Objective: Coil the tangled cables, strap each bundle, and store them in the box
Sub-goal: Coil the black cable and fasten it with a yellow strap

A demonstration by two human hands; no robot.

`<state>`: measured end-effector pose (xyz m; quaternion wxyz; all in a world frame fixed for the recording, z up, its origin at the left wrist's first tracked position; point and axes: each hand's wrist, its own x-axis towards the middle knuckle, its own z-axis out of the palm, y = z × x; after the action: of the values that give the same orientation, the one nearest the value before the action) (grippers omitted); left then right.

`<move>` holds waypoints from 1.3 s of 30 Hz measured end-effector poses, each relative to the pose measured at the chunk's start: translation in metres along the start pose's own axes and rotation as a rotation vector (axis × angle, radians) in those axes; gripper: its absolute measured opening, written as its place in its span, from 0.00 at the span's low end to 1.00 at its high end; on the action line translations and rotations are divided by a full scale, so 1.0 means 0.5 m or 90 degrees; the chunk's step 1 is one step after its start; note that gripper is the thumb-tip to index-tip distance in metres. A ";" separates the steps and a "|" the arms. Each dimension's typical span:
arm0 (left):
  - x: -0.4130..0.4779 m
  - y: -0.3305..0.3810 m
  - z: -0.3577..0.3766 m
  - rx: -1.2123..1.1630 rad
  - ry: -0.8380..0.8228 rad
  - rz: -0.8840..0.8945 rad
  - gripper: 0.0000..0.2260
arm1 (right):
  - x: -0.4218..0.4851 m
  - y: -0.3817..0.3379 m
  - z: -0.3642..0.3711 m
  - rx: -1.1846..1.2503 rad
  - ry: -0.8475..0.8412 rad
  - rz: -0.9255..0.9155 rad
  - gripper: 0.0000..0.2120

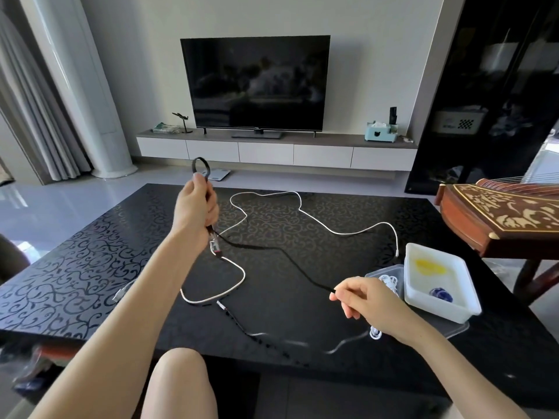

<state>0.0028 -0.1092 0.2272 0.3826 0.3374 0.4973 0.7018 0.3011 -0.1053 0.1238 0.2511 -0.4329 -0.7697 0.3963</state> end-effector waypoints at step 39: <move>-0.135 -0.176 0.114 0.150 -0.295 0.023 0.09 | 0.095 -0.175 0.042 0.106 0.236 0.085 0.12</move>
<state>0.1017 -0.1243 0.1528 0.4319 0.5402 0.4685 0.5497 0.2211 -0.0994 0.1865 0.3964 -0.5260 -0.6445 0.3883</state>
